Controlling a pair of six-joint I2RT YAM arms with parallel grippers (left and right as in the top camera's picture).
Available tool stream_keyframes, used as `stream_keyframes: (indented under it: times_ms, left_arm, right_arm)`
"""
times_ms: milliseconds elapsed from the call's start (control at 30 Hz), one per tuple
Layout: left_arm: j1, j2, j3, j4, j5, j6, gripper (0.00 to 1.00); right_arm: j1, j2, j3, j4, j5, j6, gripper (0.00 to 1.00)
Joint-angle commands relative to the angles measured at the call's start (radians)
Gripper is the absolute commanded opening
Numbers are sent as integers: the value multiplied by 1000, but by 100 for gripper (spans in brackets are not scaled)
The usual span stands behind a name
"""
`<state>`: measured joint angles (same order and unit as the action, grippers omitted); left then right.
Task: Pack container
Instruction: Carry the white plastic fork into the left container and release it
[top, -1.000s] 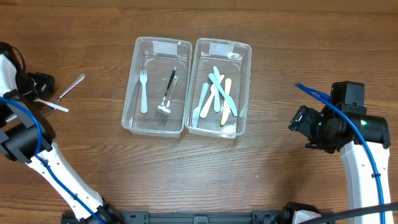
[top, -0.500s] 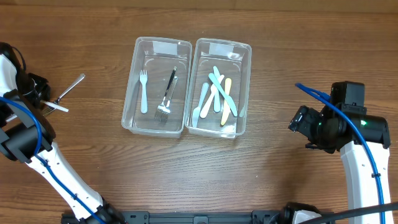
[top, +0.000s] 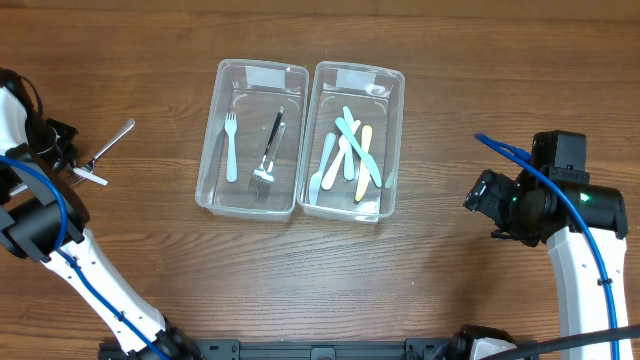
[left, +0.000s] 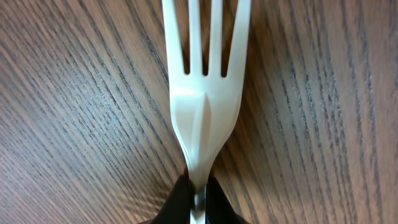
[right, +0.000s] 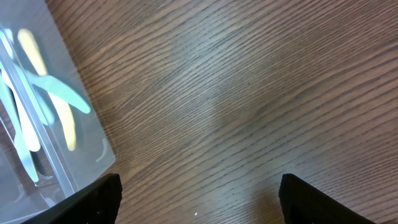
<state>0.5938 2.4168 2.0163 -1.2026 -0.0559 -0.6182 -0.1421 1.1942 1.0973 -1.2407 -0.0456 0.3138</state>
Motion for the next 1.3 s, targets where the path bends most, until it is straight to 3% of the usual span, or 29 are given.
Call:
stream_keyframes:
  times_ms: [0,200,467,667,767,1000,1133,1267]
  left_arm:
    - [1,9,3,-20,-5,35,4]
    - [-19,-56,5,-41,-35,74,4]
    - [-126,-294,5,-70,-86,156,4]
    - [-309,-503,5,-85,-72,272,4]
    - [-452,-575,5,-80,-29,401,8]
    - [-752,-575,4,-73,-23,568,13]
    - [-875,-521,4,-60,-23,570,17]
    - [-930,-448,4,-57,-25,563,13]
  right_arm:
    - [5,-2,3,5,-1,-3,84]
    - [5,-2,3,5,-2,-3,83]
    - [5,-2,3,5,-2,-3,83]
    - [5,-2,3,6,-1,-3,83]
    - [5,-2,3,6,-1,-3,83]
    - [5,-2,3,6,-2,-3,83]
    - [5,-2,3,6,-2,-3,83]
    - [5,-2,3,4,-2,-3,83]
